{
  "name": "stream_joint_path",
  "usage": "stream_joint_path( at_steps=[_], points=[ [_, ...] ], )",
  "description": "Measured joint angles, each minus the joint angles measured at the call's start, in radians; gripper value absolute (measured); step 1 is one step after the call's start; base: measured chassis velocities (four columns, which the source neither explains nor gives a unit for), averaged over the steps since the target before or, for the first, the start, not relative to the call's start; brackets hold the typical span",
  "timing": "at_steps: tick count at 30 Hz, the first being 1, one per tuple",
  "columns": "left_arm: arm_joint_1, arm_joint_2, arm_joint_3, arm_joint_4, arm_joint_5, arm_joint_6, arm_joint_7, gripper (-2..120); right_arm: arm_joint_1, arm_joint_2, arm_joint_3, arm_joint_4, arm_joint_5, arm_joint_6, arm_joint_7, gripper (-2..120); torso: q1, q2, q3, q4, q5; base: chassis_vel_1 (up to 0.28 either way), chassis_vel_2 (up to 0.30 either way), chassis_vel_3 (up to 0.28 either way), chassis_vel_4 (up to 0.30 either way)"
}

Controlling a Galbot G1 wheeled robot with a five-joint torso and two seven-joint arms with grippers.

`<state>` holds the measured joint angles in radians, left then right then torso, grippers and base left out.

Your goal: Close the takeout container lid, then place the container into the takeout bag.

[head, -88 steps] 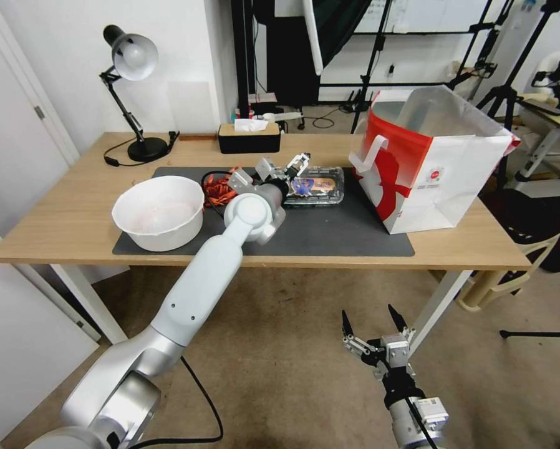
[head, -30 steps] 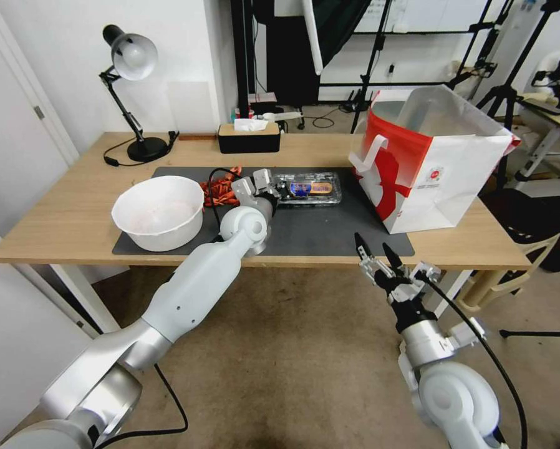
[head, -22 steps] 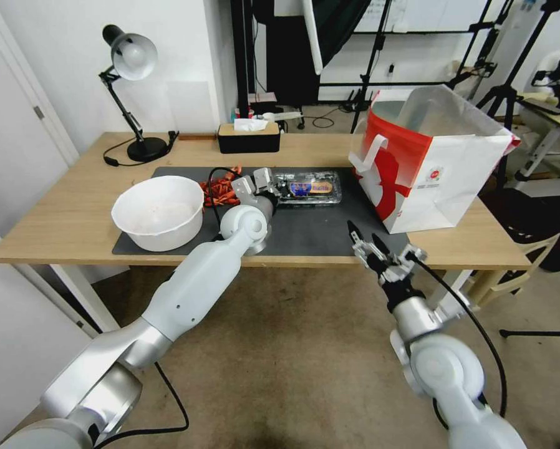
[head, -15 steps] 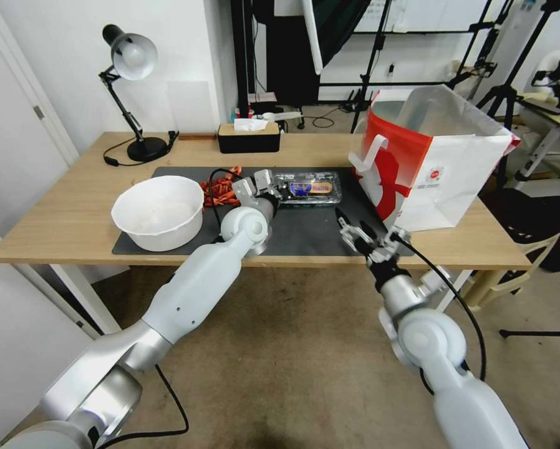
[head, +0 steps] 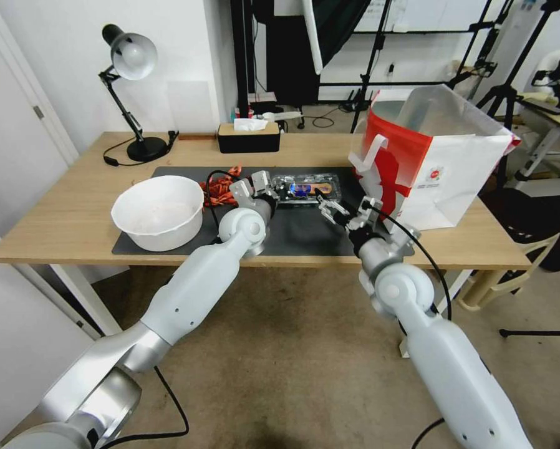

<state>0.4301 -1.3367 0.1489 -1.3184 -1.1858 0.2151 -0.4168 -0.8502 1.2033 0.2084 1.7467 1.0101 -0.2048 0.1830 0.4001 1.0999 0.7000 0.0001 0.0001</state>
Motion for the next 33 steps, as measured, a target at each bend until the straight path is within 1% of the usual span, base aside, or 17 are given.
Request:
stream_joint_path(
  at_steps=[11,14,16,18,19,22,24,25,33],
  points=[
    [0.005,0.002,-0.001,-0.008,0.001,0.000,0.000,0,0.154,-0.019,-0.038,-0.096,0.006,-0.054,0.057,100,0.000,0.000,0.000,-0.0001,-0.0001,0.000,0.000,0.000,0.000],
    [0.004,0.003,-0.001,-0.009,0.000,0.000,0.000,0,0.208,-0.021,-0.055,-0.144,-0.001,-0.086,0.072,100,0.000,0.000,0.000,-0.0001,-0.0001,0.000,0.000,0.000,0.000],
    [0.003,0.003,-0.002,-0.009,0.000,0.000,0.000,0,0.216,-0.021,-0.058,-0.153,-0.003,-0.095,0.075,100,0.000,0.000,0.000,-0.0001,-0.0001,0.000,0.000,0.000,0.000],
    [0.002,0.002,-0.002,-0.007,0.000,0.000,0.000,0,0.249,-0.023,-0.070,-0.189,-0.016,-0.136,0.086,100,0.000,0.000,0.000,-0.0001,-0.0001,0.000,0.000,0.000,0.000],
    [0.002,0.002,-0.002,-0.007,0.000,0.000,0.000,0,0.249,-0.023,-0.070,-0.189,-0.016,-0.136,0.086,100,0.000,0.000,0.000,-0.0001,-0.0001,0.000,0.000,0.000,0.000],
    [0.003,0.002,-0.003,-0.006,0.000,0.000,0.000,0,0.280,-0.022,-0.084,-0.233,-0.032,-0.185,0.100,100,0.000,0.000,0.000,-0.0001,-0.0002,0.000,0.000,0.000,0.000],
    [0.004,0.002,-0.003,-0.006,0.000,0.000,0.000,0,0.284,-0.022,-0.086,-0.241,-0.032,-0.193,0.102,100,0.000,0.000,0.000,-0.0001,-0.0001,0.000,0.000,0.000,0.000],
    [0.004,0.003,-0.003,-0.007,0.000,0.000,0.000,0,0.295,-0.020,-0.091,-0.259,-0.034,-0.217,0.106,100,0.000,0.000,0.000,-0.0002,0.0000,0.000,0.000,0.000,0.000],
    [0.008,0.007,-0.005,-0.009,-0.005,-0.001,0.001,0,0.333,-0.005,-0.106,-0.333,-0.037,-0.279,0.110,100,0.000,0.000,0.000,0.0000,-0.0001,0.000,0.000,0.000,0.000]
  ],
)
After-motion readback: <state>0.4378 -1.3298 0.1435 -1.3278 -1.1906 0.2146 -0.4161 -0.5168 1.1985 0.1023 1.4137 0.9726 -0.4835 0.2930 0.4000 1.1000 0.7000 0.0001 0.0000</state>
